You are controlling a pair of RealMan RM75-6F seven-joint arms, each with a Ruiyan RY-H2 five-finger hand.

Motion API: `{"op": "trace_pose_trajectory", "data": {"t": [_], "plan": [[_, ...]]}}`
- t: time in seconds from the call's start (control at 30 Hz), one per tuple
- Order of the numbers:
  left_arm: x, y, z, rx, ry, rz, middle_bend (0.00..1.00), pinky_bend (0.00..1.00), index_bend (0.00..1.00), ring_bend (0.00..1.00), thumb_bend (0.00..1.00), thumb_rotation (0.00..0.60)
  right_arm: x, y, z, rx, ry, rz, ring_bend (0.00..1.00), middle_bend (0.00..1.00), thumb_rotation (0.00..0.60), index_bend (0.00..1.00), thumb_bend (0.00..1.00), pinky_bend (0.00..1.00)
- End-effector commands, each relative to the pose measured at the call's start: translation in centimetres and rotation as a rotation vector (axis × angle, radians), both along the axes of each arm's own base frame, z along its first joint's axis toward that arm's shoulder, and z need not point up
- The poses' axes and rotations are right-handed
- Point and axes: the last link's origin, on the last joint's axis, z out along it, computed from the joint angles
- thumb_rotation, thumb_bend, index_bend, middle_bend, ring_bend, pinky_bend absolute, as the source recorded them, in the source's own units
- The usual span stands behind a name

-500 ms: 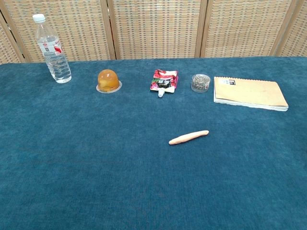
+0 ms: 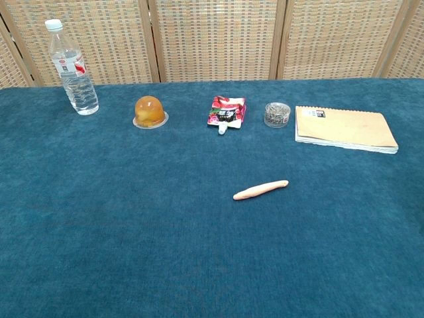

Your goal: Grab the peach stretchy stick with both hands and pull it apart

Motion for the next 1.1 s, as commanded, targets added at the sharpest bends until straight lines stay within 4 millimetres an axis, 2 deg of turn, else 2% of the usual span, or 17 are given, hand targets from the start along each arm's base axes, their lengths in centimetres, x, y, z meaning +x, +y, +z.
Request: {"op": "trace_pose_trajectory", "data": {"t": [0.03,0.13,0.23,0.37,0.5,0.57,0.67,0.83,1.1], "plan": [[-0.1,0.3,-0.2,-0.006,0.006,0.006,0.00,0.00,0.00,0.00,0.00,0.600,3.9,-3.6,-0.2,0.114,-0.032,0.108,0.00,0.00,0.600,0.02,0.00,0.00],[-0.2,0.7,-0.4,-0.009,0.019,0.019,0.00,0.00,0.00,0.00,0.00,0.600,6.9,-6.5,-0.8,0.201,-0.097,0.190,0.00,0.00,0.600,0.10,0.00,0.00],[-0.2,1.1,-0.5,-0.004,0.025,0.021,0.00,0.00,0.00,0.00,0.00,0.600,8.9,-8.9,-1.7,0.250,-0.101,0.236,0.00,0.01,0.600,0.18,0.02,0.00],[-0.3,1.4,-0.8,-0.005,0.035,0.032,0.00,0.00,0.00,0.00,0.00,0.600,11.1,-11.6,-3.6,0.332,-0.146,0.231,0.00,0.05,0.600,0.29,0.13,0.00],[-0.5,1.9,-1.1,-0.008,0.042,0.051,0.00,0.00,0.00,0.00,0.00,0.600,12.9,-14.1,-6.5,0.411,-0.179,0.191,0.00,0.07,0.600,0.34,0.23,0.00],[-0.5,1.9,-1.1,-0.008,0.044,0.055,0.00,0.00,0.00,0.00,0.00,0.600,13.2,-14.5,-7.3,0.432,-0.186,0.176,0.00,0.07,0.600,0.35,0.29,0.00],[-0.6,2.1,-1.4,-0.011,0.055,0.062,0.00,0.00,0.00,0.00,0.00,0.600,13.4,-15.5,-9.7,0.467,-0.179,0.138,0.00,0.08,0.600,0.36,0.36,0.00],[-0.6,2.3,-1.7,-0.017,0.062,0.069,0.00,0.00,0.00,0.00,0.00,0.600,13.1,-15.8,-13.4,0.505,-0.128,0.098,0.00,0.09,0.600,0.38,0.41,0.00],[-0.6,2.3,-1.7,-0.017,0.062,0.071,0.00,0.00,0.00,0.00,0.00,0.600,12.5,-16.0,-15.7,0.518,-0.081,0.077,0.00,0.10,0.600,0.40,0.43,0.00]]}}
